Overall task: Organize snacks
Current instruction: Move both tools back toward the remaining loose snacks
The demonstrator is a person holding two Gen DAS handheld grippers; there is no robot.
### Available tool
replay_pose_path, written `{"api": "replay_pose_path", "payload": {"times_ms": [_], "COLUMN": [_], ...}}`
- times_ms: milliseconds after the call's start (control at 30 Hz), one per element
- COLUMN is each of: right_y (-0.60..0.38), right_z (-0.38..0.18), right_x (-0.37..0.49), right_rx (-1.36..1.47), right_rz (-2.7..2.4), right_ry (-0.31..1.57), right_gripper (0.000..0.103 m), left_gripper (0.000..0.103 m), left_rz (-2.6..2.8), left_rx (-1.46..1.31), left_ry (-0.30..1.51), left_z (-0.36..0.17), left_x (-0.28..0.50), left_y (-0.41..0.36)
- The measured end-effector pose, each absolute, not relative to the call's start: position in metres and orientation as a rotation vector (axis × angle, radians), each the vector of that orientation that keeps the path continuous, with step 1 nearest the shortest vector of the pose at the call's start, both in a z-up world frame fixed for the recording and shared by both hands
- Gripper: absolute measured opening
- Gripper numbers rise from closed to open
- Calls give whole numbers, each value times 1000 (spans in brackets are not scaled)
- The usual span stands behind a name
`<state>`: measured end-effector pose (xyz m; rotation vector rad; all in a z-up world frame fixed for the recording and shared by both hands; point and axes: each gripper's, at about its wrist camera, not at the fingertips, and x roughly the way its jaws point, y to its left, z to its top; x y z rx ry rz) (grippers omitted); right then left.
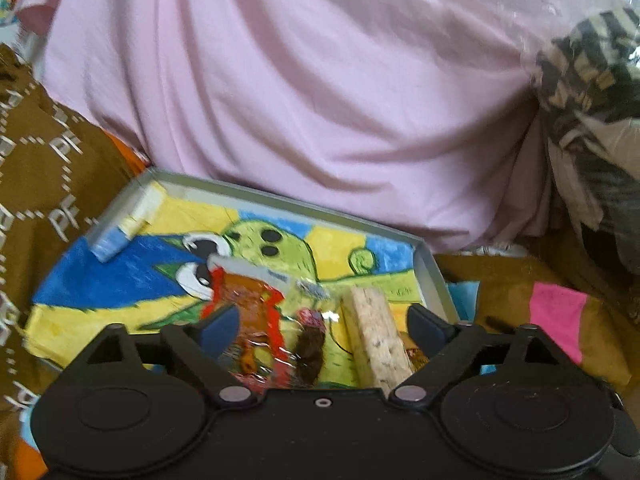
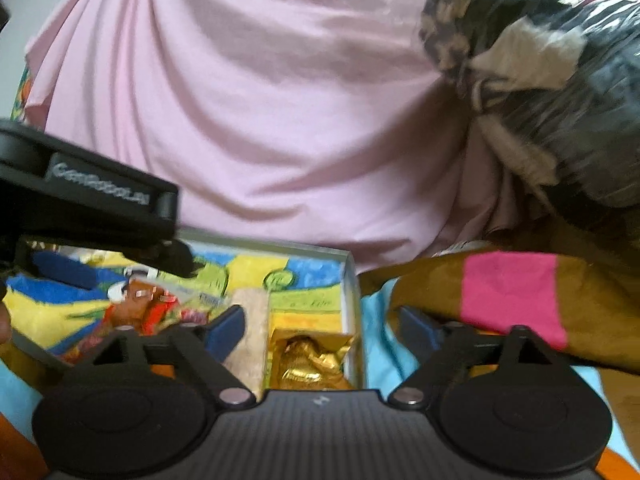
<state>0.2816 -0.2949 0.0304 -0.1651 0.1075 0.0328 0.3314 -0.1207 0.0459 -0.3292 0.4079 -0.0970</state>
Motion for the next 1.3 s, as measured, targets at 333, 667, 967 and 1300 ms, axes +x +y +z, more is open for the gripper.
{"api": "replay_pose_path", "payload": {"times_ms": [333, 667, 967, 1300], "right_y": [-286, -272, -258, -231], "right_z": [61, 67, 59, 40], "right_x": [226, 172, 129, 94], "right_rx": [-170, -127, -110, -159], "right_rz": [39, 120, 178, 266], "right_ry": [5, 32, 91, 214], "right_gripper": [103, 103, 103, 103], "left_gripper": [102, 102, 102, 102], "left_rz": [-34, 12, 49, 77], "left_rx": [-324, -289, -294, -289], "left_ry": [346, 333, 349, 404], "left_z": [69, 78, 75, 52], "left_x": [279, 214, 166, 132], "left_y": [-91, -53, -13, 18]}}
